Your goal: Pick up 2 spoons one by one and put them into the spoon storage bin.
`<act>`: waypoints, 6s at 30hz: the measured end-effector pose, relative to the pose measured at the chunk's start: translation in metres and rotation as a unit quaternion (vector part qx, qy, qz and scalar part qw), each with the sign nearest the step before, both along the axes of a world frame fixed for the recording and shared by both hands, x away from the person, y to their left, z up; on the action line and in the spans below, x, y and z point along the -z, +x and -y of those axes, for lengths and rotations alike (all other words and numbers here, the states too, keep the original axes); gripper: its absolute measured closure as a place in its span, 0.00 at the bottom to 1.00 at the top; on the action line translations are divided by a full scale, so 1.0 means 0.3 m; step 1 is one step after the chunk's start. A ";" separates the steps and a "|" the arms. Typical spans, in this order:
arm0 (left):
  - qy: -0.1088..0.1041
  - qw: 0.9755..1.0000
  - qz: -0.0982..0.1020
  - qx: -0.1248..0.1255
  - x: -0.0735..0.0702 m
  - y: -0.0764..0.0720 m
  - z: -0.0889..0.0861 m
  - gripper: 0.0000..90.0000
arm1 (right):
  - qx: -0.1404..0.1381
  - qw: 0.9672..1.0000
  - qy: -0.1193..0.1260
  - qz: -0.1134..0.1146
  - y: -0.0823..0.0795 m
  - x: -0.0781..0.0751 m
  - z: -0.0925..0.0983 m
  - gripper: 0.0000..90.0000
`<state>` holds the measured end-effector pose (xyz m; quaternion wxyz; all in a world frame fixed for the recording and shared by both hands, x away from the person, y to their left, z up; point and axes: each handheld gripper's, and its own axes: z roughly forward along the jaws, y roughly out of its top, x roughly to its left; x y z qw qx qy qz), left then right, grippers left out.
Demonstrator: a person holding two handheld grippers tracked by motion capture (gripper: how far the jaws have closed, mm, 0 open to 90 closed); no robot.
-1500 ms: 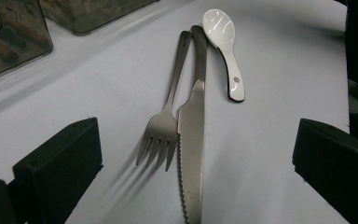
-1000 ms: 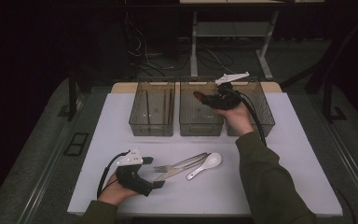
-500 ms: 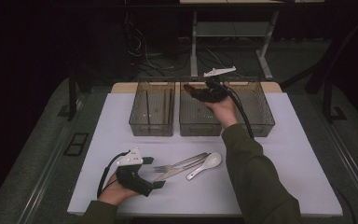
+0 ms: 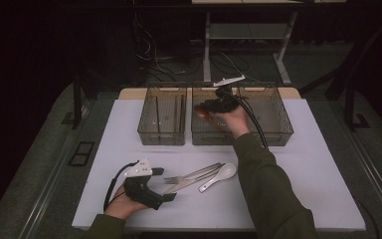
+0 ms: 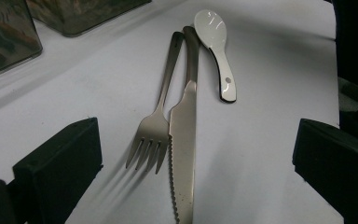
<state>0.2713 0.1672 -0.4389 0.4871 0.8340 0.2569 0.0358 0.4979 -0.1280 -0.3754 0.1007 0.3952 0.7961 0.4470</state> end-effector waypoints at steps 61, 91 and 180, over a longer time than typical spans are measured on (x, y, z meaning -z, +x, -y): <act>0.006 1.000 0.000 -0.005 0.002 -0.001 0.001 0.01 | -0.147 0.983 -0.101 -0.038 -0.439 0.171 0.174 0.99; 0.006 1.000 -0.001 -0.002 0.001 -0.003 0.000 0.01 | -0.171 0.974 -0.135 -0.059 -0.498 0.194 0.190 0.99; 0.032 0.999 0.018 -0.024 0.011 -0.002 0.018 0.01 | -0.153 0.986 -0.067 -0.031 -0.611 0.177 0.261 0.91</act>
